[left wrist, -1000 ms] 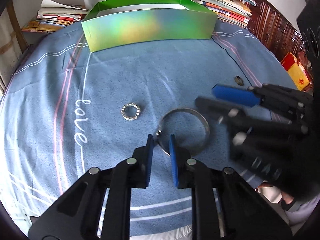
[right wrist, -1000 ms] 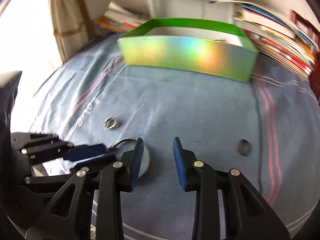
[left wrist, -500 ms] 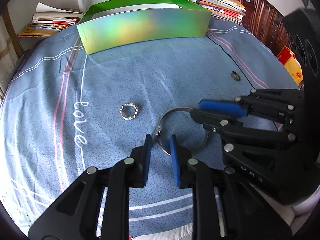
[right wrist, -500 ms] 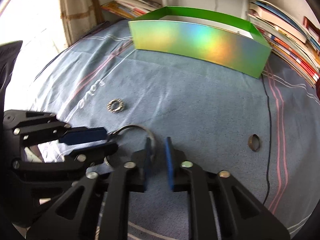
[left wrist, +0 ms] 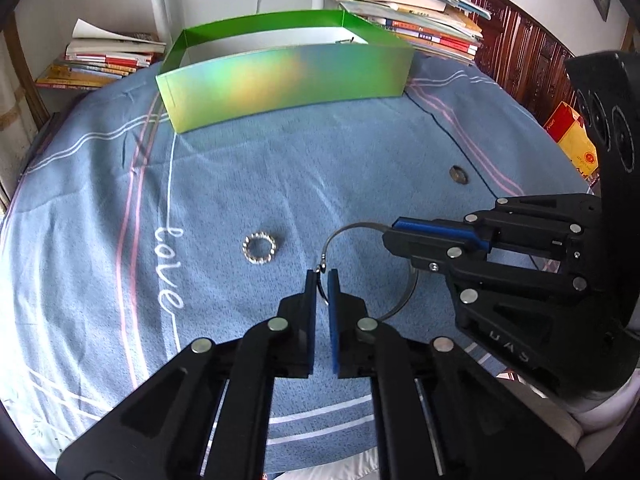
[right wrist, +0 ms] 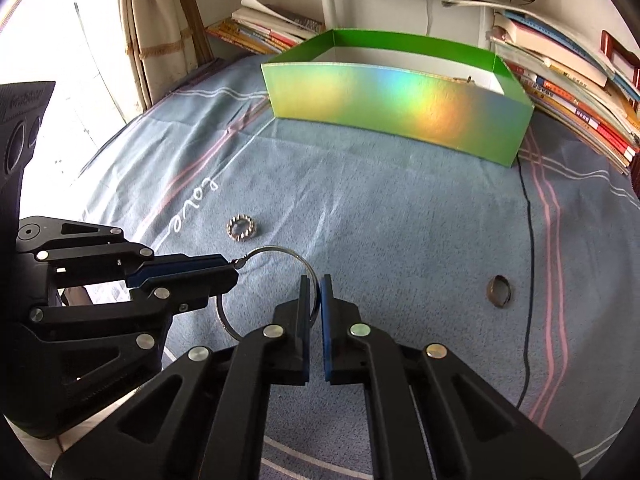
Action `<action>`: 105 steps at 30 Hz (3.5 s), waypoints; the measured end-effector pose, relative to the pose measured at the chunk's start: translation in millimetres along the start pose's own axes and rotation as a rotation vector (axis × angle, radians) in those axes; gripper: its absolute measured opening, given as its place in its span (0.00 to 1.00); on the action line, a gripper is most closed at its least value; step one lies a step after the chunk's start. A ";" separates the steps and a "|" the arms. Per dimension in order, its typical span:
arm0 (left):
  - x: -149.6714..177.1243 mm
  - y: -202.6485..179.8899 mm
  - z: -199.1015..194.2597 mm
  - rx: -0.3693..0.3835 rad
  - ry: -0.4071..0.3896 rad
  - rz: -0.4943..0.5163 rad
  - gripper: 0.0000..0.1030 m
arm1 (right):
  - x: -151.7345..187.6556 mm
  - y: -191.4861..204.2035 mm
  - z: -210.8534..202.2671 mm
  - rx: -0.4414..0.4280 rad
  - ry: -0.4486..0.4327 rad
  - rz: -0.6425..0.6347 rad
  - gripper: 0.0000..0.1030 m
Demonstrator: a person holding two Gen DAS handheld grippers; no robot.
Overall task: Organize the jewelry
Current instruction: 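Grasp the bangle rim with the right tool beside the left tool, then carry the silver bangle into the green box with both tools and release, then reach the left tool toward the beaded ring while the right tool approaches the dark ring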
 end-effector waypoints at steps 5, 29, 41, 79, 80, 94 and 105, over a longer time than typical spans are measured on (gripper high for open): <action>-7.8 -1.4 -3.9 -0.012 -0.018 0.011 0.06 | -9.7 -5.1 -6.2 0.000 -0.021 0.008 0.05; -173.2 36.8 -19.1 -0.095 -0.187 0.067 0.06 | -188.4 -44.0 -21.2 0.104 -0.150 -0.069 0.05; -237.4 69.5 73.8 -0.097 -0.112 0.047 0.05 | -228.7 -99.5 68.0 0.091 -0.056 0.035 0.05; -16.8 40.3 28.4 -0.159 0.003 -0.089 0.79 | 2.4 -43.6 -3.4 -0.012 0.032 0.116 0.61; -15.2 39.8 28.4 -0.153 0.000 -0.090 0.79 | 1.5 -42.4 -6.2 0.001 0.021 0.112 0.61; -10.7 31.6 25.7 -0.264 -0.049 -0.111 0.55 | 18.0 -60.6 -10.0 0.302 -0.050 0.233 0.58; 0.2 32.8 24.0 -0.264 -0.044 -0.137 0.54 | 16.7 -34.0 -2.3 0.155 -0.050 0.216 0.43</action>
Point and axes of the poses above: each gripper's, at about its wrist camera, not at the fingertips, and z roughly the way its jaws point, y to its left, x to its underside, the point moved 5 cm from there along z, roughly the way its jaws point, and after that the axes turned 5 degrees about -x, right-handed, at the moved point
